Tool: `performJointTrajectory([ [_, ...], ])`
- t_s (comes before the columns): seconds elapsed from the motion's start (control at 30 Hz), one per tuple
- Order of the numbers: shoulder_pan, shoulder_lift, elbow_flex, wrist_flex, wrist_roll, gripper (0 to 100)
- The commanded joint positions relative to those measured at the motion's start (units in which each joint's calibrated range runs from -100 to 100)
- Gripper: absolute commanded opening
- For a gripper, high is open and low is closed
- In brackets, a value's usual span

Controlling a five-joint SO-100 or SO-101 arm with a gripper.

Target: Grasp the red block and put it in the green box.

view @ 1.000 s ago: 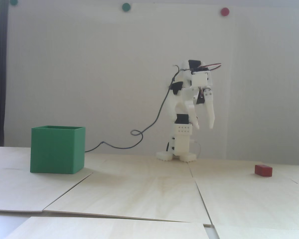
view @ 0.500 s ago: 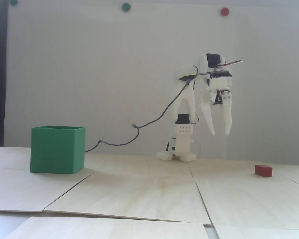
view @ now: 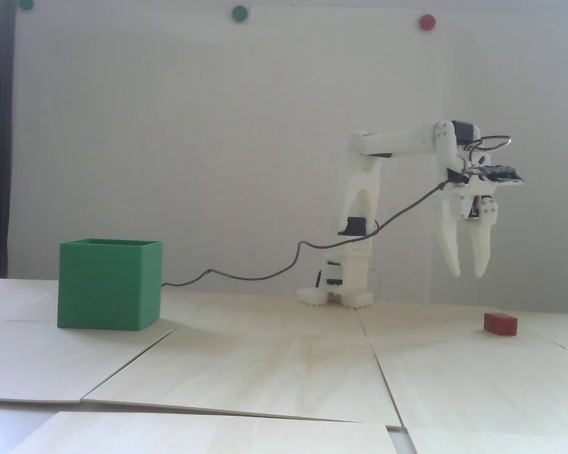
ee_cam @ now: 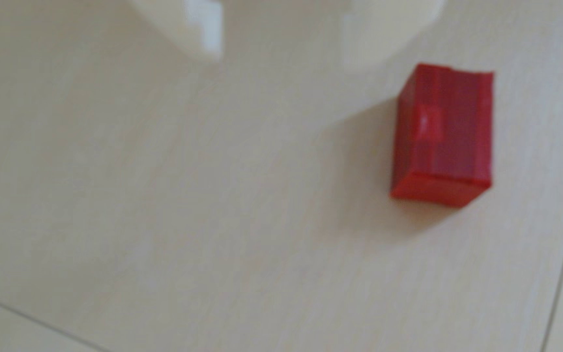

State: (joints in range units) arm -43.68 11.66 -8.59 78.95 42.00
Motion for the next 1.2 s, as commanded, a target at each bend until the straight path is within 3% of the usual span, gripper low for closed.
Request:
performJointTrajectory([
  [0.0, -1.88, -0.18, -4.63, -0.2, -0.09, 12],
  [0.63, -0.51, 4.88, -2.85, -0.45, -0.2, 12],
  [1.17, -0.19, 12.14, -17.85, 2.58, -0.2, 12],
])
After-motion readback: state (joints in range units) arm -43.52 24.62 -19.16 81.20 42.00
